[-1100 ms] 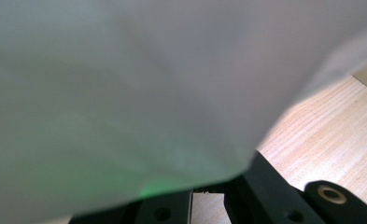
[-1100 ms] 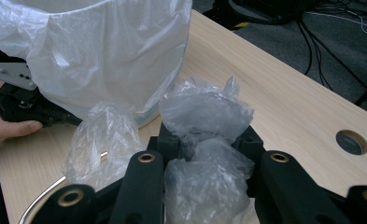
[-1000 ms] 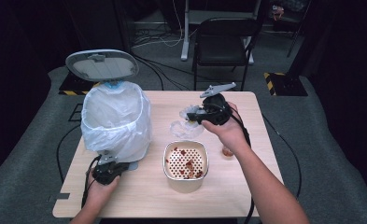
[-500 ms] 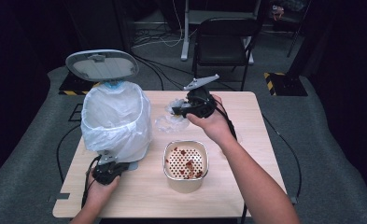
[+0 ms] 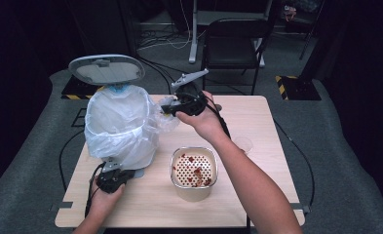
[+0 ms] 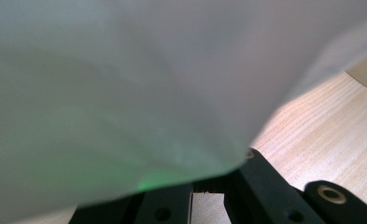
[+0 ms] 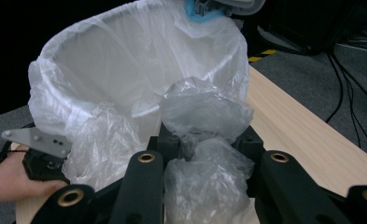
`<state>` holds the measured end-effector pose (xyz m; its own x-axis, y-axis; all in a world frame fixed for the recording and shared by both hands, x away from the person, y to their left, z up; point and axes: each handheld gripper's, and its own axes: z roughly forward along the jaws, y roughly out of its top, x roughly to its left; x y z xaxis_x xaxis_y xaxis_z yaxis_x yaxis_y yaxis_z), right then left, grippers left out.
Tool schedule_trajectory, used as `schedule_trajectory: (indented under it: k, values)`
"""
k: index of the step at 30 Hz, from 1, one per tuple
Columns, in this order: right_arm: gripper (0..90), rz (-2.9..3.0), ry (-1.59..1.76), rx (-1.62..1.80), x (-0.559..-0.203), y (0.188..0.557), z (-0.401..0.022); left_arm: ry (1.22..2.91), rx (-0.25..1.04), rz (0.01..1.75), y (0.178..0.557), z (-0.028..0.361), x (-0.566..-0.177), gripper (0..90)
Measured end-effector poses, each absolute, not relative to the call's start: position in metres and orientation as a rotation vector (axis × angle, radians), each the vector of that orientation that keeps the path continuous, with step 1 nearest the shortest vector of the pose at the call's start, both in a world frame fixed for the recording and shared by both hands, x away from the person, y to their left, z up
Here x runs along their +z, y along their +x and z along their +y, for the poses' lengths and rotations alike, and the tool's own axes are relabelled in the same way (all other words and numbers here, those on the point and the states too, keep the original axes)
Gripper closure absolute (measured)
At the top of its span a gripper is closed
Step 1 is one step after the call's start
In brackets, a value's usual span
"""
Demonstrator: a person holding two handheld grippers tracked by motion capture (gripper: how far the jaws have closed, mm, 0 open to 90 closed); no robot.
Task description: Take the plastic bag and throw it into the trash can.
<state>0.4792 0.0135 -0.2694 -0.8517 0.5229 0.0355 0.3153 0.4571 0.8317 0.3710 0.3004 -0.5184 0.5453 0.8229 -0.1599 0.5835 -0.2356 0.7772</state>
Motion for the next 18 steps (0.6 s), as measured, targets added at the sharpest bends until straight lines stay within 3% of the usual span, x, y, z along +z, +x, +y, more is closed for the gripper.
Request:
schedule_trajectory:
  k: [18]
  values:
    - [70.4,2.492,0.671,1.38,-0.267,0.481,0.044,1.97,0.397,1.147,0.371,0.299,-0.517,90.0]
